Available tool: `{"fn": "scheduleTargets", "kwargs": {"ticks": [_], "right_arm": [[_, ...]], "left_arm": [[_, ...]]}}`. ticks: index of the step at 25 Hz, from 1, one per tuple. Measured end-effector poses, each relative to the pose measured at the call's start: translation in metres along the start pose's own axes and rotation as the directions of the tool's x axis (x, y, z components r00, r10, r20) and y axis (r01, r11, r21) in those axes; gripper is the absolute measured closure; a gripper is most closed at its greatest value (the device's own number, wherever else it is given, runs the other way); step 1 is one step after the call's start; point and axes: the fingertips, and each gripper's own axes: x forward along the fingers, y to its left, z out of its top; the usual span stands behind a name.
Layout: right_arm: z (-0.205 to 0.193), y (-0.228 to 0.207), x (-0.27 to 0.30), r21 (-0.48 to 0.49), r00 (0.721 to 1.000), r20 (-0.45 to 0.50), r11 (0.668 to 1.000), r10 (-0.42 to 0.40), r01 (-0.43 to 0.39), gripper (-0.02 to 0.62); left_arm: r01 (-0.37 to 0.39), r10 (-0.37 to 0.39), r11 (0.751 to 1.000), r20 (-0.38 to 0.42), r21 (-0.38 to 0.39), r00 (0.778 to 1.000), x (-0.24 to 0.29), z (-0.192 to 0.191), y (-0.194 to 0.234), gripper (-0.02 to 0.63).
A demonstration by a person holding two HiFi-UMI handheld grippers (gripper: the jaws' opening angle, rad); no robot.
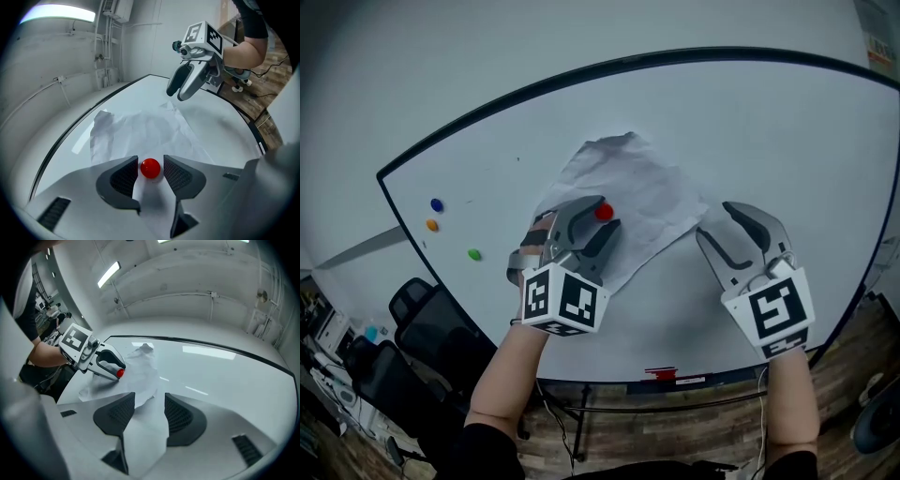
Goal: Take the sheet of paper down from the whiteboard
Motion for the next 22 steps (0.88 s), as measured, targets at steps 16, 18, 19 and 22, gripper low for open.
{"fn": "scheduleTargets", "kwargs": {"ticks": [16, 18, 19, 22], "right_arm": [[-0.001, -0.005, 0.026, 0.130, 1.000, 0.003, 0.991, -0.018, 0.017, 0.431], [-0.002, -0.006, 0.031, 0.156, 1.000, -0.006, 0.987, -0.025, 0.026, 0.459], [-0.003, -0.007, 0.033, 0.166, 1.000, -0.012, 0.986, -0.027, 0.028, 0.468], [-0.007, -0.008, 0.034, 0.173, 0.999, -0.024, 0.984, -0.036, 0.040, 0.526]], "left_arm": [[-0.020, 0.020, 1.000, -0.003, 0.013, 1.000, 0.001, -0.001, 0.002, 0.474], [-0.018, 0.018, 1.000, 0.004, 0.003, 1.000, 0.002, 0.000, 0.003, 0.474], [-0.016, 0.016, 1.000, 0.005, 0.002, 1.000, 0.002, 0.000, 0.002, 0.474], [-0.010, 0.010, 1.000, 0.005, 0.000, 1.000, 0.001, 0.001, 0.000, 0.474]]}}
